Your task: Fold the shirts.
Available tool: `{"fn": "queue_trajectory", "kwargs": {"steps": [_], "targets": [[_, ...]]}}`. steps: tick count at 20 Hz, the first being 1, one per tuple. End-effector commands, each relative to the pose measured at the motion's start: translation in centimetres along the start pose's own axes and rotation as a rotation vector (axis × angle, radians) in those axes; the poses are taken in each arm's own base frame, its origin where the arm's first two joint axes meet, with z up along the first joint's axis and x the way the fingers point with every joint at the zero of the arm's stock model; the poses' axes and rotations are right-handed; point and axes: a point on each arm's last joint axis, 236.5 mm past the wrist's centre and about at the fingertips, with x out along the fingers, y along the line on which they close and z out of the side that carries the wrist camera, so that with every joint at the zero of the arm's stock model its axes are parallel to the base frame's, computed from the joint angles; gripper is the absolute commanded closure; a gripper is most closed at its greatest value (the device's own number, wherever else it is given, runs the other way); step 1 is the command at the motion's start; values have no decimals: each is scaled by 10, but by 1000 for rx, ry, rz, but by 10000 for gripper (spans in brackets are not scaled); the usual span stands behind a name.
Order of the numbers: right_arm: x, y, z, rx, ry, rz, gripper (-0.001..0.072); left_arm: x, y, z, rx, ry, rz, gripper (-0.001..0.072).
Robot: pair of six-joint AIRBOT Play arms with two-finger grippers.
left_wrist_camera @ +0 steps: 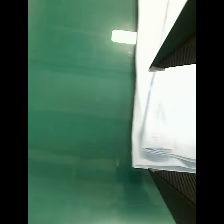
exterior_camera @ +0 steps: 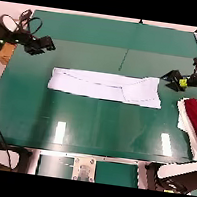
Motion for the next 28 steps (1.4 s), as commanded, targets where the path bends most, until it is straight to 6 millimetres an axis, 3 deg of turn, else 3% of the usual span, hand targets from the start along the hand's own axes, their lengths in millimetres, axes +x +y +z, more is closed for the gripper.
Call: {"fn": "queue_trajectory", "kwargs": {"steps": [1,5,8,9,10,11,12,13,15,17,21,24,26,28], "targets": [[10,-17,-38,-51,165,60,59,-11,7,-21,-4,115,4,5],[44,-17,-66,-79,296,121,59,-9,-6,-28,-5,138,-28,4],[70,-11,-66,-73,297,131,61,-11,-25,-27,-27,136,-108,7],[78,-7,-59,-78,268,129,96,-11,-31,-27,-23,135,-135,214],[83,-3,-53,-83,242,123,272,-12,-38,-26,-1,131,-168,523],[85,1,-49,-95,229,121,589,-14,-47,-25,13,128,-205,679],[84,5,-45,-105,222,119,691,-14,-54,-26,8,128,-229,679],[81,9,-42,-108,221,123,697,-13,-61,-28,19,133,-235,679],[65,24,-37,-128,237,143,699,-2,-82,-43,76,165,-254,679],[40,46,-33,-157,242,159,699,21,-120,-70,159,216,-285,679],[-23,100,-26,-260,174,160,699,93,-219,-146,278,260,-363,679],[-66,142,-38,-370,141,162,699,139,-294,-201,309,211,-462,679],[-87,165,-43,-435,103,159,698,159,-324,-226,267,181,-498,679],[-103,185,-48,-488,73,158,698,170,-340,-242,220,179,-521,678]]}}
